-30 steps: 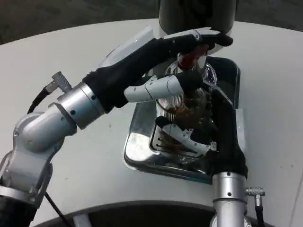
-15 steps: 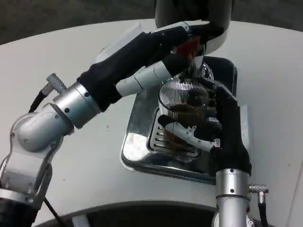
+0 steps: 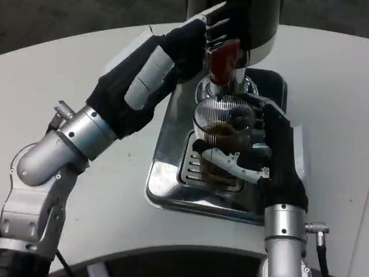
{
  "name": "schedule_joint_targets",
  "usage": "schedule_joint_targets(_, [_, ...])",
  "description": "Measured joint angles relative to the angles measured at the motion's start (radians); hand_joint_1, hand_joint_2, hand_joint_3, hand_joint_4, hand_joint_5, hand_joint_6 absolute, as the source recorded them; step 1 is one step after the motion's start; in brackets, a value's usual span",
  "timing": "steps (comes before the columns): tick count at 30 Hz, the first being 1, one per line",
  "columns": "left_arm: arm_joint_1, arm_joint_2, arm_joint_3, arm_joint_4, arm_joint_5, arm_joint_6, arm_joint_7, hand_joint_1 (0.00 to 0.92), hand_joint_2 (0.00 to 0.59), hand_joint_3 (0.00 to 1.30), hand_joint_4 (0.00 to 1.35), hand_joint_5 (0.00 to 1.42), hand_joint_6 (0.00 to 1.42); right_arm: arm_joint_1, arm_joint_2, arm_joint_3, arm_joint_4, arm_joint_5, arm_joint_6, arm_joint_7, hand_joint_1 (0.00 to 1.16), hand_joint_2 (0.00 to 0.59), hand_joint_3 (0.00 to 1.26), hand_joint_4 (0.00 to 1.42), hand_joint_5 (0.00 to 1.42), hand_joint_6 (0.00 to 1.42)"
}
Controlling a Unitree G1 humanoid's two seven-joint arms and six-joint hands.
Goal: Grasp the cup under the faucet to collect the drink, then remove the cup.
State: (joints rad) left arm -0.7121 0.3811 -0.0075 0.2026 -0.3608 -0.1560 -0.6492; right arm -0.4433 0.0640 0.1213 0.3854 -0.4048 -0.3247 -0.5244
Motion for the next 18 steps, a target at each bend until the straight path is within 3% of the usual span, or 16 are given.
schedule_joint_targets(8, [0.005,-0.029,0.049,-0.009,-0.107,0.114,-0.045,0.0,0.046,0.03,0.0,0.04,0.0,0.013,-0.001,0.0,-0.018,-0.001,0.004,0.0,1.0,0.145,0.68,0.75,0.88,0.8])
schedule_joint_targets(18, [0.014,-0.005,0.09,-0.093,-0.142,0.229,-0.088,0.0,0.046,0.05,0.0,0.04,0.0,0.018,-0.004,0.0,-0.045,-0.002,0.004,0.0,1.0,0.144,0.68,0.75,0.88,0.8])
